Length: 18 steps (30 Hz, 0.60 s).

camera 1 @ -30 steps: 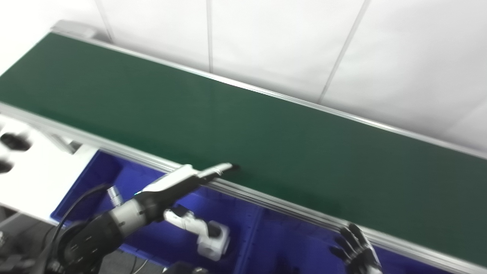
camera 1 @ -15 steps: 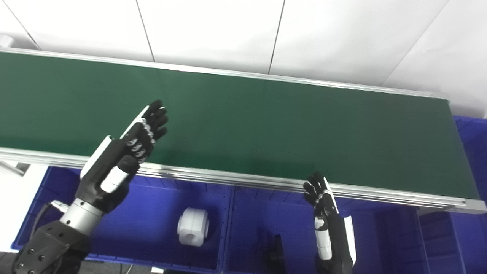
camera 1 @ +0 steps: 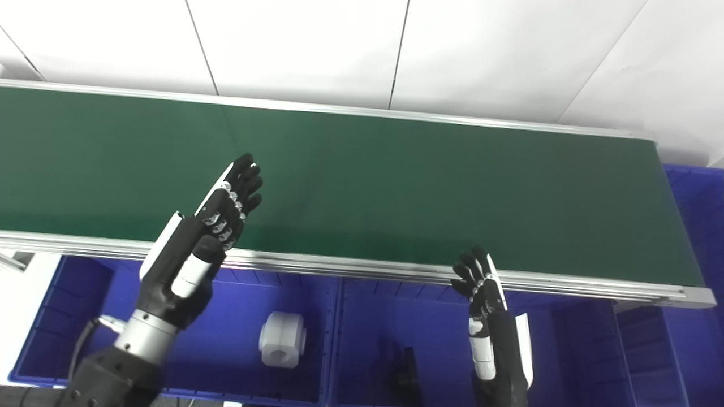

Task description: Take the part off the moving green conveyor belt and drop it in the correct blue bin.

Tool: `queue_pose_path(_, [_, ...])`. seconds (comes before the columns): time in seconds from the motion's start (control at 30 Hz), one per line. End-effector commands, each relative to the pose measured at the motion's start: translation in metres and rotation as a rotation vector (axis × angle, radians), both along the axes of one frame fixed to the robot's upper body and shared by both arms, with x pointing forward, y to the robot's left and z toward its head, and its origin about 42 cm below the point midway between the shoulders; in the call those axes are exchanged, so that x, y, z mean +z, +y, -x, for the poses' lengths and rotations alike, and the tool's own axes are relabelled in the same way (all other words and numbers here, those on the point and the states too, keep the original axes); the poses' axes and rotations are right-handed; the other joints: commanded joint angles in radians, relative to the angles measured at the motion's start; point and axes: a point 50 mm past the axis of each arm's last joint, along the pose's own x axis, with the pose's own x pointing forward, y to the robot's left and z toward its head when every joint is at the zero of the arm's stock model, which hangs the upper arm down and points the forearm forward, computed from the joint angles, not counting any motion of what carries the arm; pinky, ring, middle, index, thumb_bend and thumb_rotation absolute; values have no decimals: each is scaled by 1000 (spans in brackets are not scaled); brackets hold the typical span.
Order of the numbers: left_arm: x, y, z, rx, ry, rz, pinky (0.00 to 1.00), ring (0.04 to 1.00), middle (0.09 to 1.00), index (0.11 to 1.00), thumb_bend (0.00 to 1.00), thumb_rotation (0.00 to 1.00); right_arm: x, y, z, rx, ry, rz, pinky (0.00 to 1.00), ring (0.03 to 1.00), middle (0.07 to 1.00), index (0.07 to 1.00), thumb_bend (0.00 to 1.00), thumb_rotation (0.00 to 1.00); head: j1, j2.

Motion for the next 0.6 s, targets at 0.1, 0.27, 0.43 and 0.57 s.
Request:
queue_pose_path(0.1, [1, -6, 23, 84, -50, -30, 1000, 1000, 1000, 1000, 794, 834, 19, 7, 6, -6, -86, -63, 858, 872, 906, 951, 915, 983, 59, 1])
queue_pose_path(0.27, [-2, -6, 39, 128, -41, -12, 1000, 1000, 1000, 1000, 773, 834, 20, 4, 7, 13, -92, -63, 836, 865, 907, 956, 921, 995, 104, -1])
queue_pose_path(0.43, [-1, -6, 61, 178, -24, 2, 1000, 1000, 1000, 1000, 736, 864, 21, 3, 6, 36, -101, -60, 835, 867, 910, 951, 921, 1000, 108, -9])
queue_pose_path(0.57, [-8, -10, 69, 196, -1, 13, 1000, 1000, 1000, 1000, 718, 891, 20, 1, 7, 39, -104, -58, 845, 873, 919, 958, 916, 999, 113, -12])
